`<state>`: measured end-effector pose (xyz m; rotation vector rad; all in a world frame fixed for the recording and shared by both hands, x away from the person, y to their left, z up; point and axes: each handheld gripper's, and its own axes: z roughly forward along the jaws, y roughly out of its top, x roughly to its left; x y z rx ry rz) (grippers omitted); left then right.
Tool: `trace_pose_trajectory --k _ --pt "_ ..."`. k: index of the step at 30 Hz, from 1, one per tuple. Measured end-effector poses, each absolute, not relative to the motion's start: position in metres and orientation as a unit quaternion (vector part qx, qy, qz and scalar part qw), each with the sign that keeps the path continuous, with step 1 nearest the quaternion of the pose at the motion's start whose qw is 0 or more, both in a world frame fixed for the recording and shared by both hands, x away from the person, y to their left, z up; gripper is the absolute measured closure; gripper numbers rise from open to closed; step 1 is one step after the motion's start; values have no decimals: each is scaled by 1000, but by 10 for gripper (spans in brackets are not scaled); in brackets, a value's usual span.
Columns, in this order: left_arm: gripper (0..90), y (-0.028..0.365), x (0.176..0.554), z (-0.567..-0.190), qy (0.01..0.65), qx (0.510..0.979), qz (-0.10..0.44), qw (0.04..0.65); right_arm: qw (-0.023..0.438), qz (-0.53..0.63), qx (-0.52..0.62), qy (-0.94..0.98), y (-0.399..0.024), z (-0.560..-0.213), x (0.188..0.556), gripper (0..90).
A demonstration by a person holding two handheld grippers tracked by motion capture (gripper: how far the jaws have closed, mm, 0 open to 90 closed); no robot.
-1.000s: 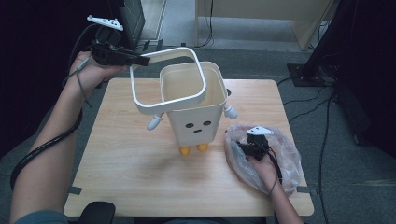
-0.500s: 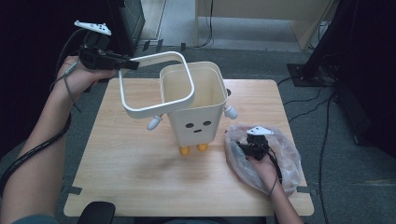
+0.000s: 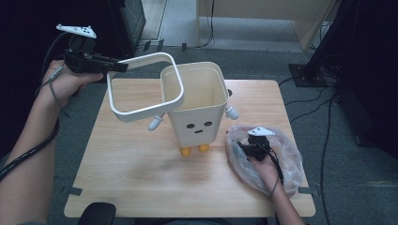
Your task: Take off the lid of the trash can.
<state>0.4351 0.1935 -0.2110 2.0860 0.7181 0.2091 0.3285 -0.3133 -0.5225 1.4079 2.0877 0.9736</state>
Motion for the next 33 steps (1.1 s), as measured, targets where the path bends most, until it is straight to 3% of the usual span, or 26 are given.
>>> trace_pose_trajectory --k 33 --pt "778 258 424 -228 314 825 116 456 219 351 509 755 -313 -523 328 316"
